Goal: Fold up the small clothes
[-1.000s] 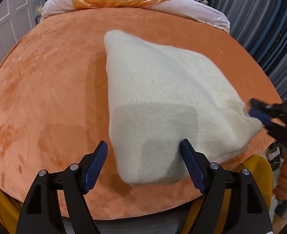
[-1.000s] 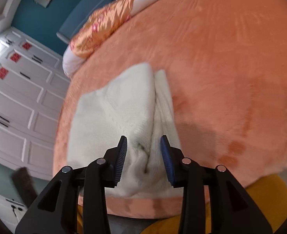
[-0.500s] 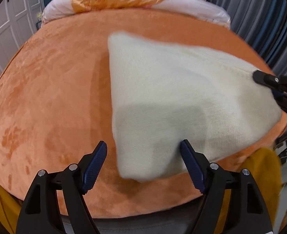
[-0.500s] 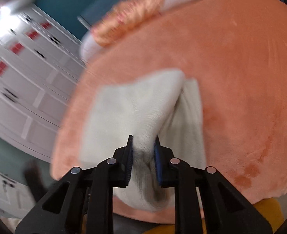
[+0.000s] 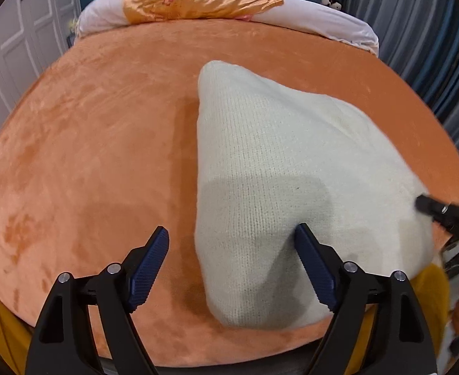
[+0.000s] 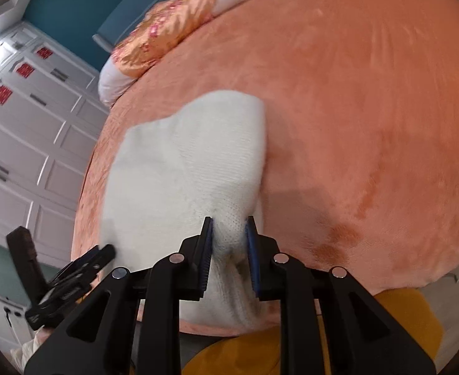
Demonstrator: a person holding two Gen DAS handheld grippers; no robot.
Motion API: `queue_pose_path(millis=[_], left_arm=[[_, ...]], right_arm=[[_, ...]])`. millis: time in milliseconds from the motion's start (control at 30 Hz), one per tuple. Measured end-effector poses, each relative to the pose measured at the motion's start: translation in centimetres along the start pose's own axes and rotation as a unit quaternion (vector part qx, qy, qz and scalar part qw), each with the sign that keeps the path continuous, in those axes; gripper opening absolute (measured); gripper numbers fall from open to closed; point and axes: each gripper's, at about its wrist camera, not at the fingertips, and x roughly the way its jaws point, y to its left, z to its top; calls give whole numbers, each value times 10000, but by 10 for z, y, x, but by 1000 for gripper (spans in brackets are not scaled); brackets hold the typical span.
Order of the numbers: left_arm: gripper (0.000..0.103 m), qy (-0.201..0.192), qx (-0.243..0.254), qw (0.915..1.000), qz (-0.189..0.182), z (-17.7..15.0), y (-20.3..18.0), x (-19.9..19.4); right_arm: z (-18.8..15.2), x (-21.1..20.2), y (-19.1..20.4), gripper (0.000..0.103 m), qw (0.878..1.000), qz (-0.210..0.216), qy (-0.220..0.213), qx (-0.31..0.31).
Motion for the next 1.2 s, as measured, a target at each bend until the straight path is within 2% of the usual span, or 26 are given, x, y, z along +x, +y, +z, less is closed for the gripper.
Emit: queue_pose_path(millis=[67,233,367,433,467,500,600,700,833,933,967,1000,1067,1133,1200], left_arm=[[82,-48,-29,10000,60,-2,0,-2],[81,-131,-231,9993,258,-1,7,-14],[86,59,-92,9990,427,-3,8,2],[86,30,-75,9990,429,-4,6,4],[86,16,-73,9991,424,-5,7,2],[84,3,-117,9994,338,-5,8,-2],[80,18,-445,9990,108,-5,19,-14],[80,-121,-687,9975,135,-6,32,-32],[80,-153,-843,9961,215,-12,49,-50],[80,-118,-879,9956,296,-19,58,-56],[80,-109,-894,9954,310,-22,60,-57],[80,-83,-909,9953,318,-24,61,-57],[80,-27,-942,9951,295,-26,63,-56],[80,6,-941,9953,222,-27,64,-55],[80,6,-924,9956,160,-27,62,-56]], right_arm=[[7,12,14,18,9994,-174,105,-267],[18,19,64,17,9913,-310,-172,-1268],[22,42,33,18,9914,-909,127,-932],[21,27,14,20,9970,-604,153,-450],[20,20,10,30,9978,-572,142,-297],[18,7,6,31,9982,-573,82,-140],[12,-23,12,30,9983,-550,-198,-71],[8,-36,49,22,9984,-170,-271,-471],[4,3,121,21,9905,37,165,-1362],[-2,78,144,18,9858,50,945,-1386],[-6,104,146,18,9844,-83,1116,-1361],[-7,119,151,18,9839,26,1072,-1430],[0,123,161,17,9819,204,1133,-1507],[7,119,171,17,9774,130,1197,-1735],[9,104,173,17,9763,95,1049,-1893]])
